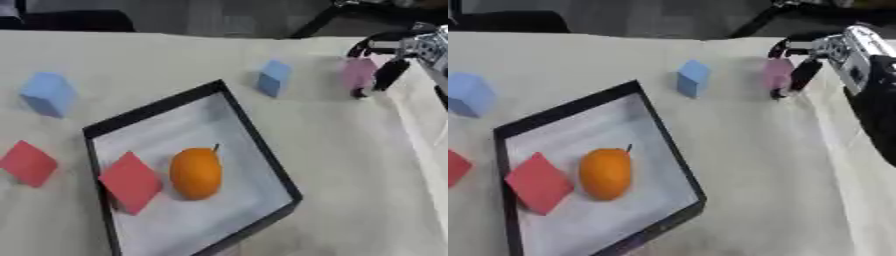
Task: Pick up objects on the table and place them in the box.
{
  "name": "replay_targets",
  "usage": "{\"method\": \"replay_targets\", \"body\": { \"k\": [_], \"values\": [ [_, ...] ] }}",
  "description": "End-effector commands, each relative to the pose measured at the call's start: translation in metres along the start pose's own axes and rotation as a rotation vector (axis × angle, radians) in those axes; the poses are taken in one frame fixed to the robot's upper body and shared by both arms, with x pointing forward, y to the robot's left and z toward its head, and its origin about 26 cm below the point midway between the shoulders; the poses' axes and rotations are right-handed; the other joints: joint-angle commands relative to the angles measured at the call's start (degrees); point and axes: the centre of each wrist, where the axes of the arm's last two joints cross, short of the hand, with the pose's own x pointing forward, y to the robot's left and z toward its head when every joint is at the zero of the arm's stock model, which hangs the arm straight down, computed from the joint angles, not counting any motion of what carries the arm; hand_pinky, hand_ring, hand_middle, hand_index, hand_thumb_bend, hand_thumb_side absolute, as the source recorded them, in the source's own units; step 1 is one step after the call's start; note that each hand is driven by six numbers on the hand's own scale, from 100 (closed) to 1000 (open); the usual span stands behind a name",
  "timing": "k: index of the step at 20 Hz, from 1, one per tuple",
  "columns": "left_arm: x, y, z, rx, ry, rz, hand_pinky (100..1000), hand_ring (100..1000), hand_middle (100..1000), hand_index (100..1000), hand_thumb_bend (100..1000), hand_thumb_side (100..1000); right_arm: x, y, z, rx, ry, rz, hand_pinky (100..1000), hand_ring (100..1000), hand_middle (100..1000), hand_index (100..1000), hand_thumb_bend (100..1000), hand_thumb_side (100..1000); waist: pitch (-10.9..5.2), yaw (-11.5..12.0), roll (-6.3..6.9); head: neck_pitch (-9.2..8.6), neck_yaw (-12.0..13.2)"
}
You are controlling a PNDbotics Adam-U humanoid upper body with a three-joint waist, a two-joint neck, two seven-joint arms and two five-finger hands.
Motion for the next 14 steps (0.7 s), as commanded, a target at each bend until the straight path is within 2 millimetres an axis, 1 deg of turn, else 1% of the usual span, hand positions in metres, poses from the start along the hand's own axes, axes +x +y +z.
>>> {"method": "replay_targets", "body": {
  "k": [1,2,3,6,7,8,10,14],
  "values": [
    [0.009,0.004,-0.003,-0.003,-0.037,-0.018,920,849,851,894,512,794,-0.007,-0.006,0.004,-0.016,0.021,-0.022,899,851,695,814,370,100,0.06,-0.04,-0.53,-0.59,0.14],
    [0.009,0.004,-0.002,-0.003,-0.036,-0.018,920,849,851,894,512,794,-0.006,-0.006,0.004,-0.016,0.011,-0.034,895,837,670,796,344,100,0.01,-0.11,-0.52,-0.5,0.26],
    [0.009,0.004,-0.002,-0.004,-0.034,-0.018,921,850,851,894,512,794,-0.005,-0.006,0.003,-0.015,0.001,-0.044,887,809,619,752,294,100,-0.07,-0.18,-0.51,-0.41,0.35],
    [0.008,0.004,-0.002,-0.004,-0.03,-0.02,921,850,851,894,509,794,0.001,-0.009,0.002,-0.014,-0.029,-0.062,870,761,533,669,204,100,-0.44,-0.48,-0.52,0.04,0.48],
    [0.007,0.004,-0.002,-0.004,-0.029,-0.021,921,850,851,894,509,794,0.002,-0.01,0.003,-0.018,-0.036,-0.063,868,754,518,653,194,100,-0.57,-0.57,-0.53,0.17,0.5],
    [0.007,0.004,-0.002,-0.004,-0.027,-0.021,921,850,851,894,509,793,0.004,-0.011,0.003,-0.021,-0.039,-0.063,862,738,486,617,189,100,-0.72,-0.64,-0.54,0.26,0.51],
    [0.007,0.005,-0.001,-0.004,-0.025,-0.023,922,850,851,894,509,792,0.006,-0.013,0.003,-0.03,-0.041,-0.06,857,722,464,593,186,100,-1.08,-0.77,-0.57,0.4,0.51],
    [0.005,0.006,0.0,-0.001,-0.02,-0.028,922,850,851,894,509,791,0.012,-0.021,0.006,-0.071,-0.042,-0.05,854,719,472,603,189,100,-1.99,-1.18,-0.59,0.99,0.53]
  ]
}}
